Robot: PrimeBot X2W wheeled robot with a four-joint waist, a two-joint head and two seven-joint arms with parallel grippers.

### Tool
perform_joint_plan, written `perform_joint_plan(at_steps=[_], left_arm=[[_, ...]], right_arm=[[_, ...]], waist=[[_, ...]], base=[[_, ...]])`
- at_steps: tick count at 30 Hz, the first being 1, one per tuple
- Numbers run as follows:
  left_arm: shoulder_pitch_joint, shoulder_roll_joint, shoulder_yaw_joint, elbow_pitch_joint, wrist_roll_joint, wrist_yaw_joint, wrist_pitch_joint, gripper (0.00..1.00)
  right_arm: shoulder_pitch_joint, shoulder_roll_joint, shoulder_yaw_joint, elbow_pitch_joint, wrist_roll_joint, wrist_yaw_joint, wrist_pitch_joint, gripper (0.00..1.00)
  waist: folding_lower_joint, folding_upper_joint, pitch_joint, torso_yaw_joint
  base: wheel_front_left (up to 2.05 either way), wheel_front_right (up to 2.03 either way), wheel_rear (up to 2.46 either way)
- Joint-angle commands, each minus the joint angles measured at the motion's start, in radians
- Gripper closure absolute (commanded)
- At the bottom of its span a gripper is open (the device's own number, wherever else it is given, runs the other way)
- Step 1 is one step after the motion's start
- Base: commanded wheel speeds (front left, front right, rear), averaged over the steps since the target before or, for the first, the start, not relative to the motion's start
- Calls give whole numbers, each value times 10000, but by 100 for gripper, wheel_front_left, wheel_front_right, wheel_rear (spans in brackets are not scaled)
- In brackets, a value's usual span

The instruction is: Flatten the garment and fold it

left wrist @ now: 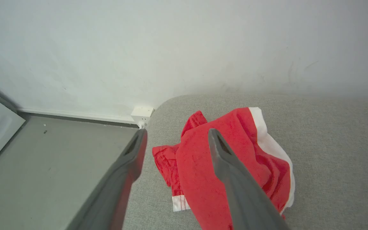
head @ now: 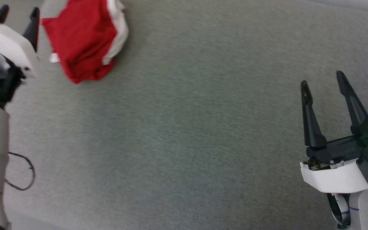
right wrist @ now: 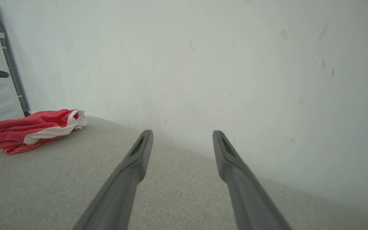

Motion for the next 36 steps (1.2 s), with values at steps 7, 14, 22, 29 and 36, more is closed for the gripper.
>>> perform_joint_plan(at_steps=[7,14,22,29,36], left_arm=[[-1224,890,-945,1348,-2780,-65,3473,0],[-1263,946,-937,2501,-3773,-66,5142,0],[-1106,1344,-1245,2418,-4313,-66,4399,100],[-1481,2120,-1132,2554,-3620,-63,1043,100],[-1667,2045,-1788,1978,-3519,-65,-702,100]], right_arm=[[-325,-30,114,-261,-159,-21,-32,0],[-298,-21,311,-236,-69,-21,-68,0],[-368,56,177,49,140,-21,-100,0],[-299,169,-209,773,1029,-21,-119,0],[-28,198,-729,1306,1202,-21,-125,0]], waist=[[-4,0,1826,-2014],[-4,0,1909,-2194],[-4,0,1246,-2001],[-4,0,-278,-2027],[-4,0,-1731,-2107]], base=[[0,0,0],[0,0,0],[0,0,0],[0,0,0],[0,0,0]])
